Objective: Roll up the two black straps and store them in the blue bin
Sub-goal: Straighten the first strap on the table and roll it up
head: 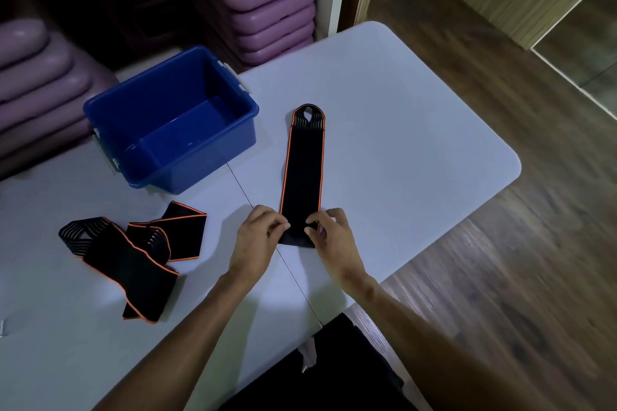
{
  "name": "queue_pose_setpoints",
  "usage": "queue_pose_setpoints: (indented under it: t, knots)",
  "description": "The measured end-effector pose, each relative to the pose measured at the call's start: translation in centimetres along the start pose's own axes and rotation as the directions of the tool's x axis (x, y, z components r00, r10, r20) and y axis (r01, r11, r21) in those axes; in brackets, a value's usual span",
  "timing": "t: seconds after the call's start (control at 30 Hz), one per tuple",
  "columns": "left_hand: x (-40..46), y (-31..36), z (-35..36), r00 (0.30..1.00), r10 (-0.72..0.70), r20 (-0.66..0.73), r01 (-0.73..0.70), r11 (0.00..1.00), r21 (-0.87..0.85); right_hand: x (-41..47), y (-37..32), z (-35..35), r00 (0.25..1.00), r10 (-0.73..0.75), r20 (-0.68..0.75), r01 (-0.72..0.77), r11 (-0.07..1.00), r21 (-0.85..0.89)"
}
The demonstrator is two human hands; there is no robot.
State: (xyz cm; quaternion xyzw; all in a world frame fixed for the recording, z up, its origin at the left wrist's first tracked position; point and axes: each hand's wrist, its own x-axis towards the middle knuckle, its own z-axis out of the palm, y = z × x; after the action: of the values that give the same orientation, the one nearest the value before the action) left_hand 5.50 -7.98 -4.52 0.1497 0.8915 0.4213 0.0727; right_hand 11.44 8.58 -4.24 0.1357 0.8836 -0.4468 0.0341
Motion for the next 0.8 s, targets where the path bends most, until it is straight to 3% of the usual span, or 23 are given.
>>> queue_pose_setpoints:
  t: [0.1,0.17,0.23,0.33,0.53,0.8]
  knots:
    - [-0.7,-0.9,-0.7,0.979,0.169,0.111,-0.191,0.954,0.232,-0.2,0.4,-0.1,0.995,-0.103,-0.017,0.101,0.991,-0.084]
    - [-1.1,-1.5,-1.5,0.951,0.214,0.225,-0.282,0.899,0.336,-0.4,1.1,-0.1,0.970,-0.242,0.021,0.240,0.940,-0.242]
    - [-1.2,-1.6,-1.8,0.933,0.240,0.269,-0.335,0.852,0.402,-0.7,1.9,-0.3,0.944,-0.317,0.092,0.325,0.841,-0.432]
    - [-0.7,-1.5,-1.9,0.931,0.252,0.263,-0.345,0.844,0.411,-0.7,2.1,-0.5,0.938,-0.332,0.096,0.336,0.813,-0.476]
    - [0.5,-1.4,-2.7,0.932,0.084,0.353,-0.138,0.982,0.131,0.8,1.5,-2.5,0.944,-0.275,0.181,0.313,0.920,-0.235]
    - [2.2,0.2,-1.2,0.947,-0.214,0.240,0.194,0.975,0.105,2.8,-0.1,-1.9,0.997,-0.004,0.082,0.008,0.999,-0.052]
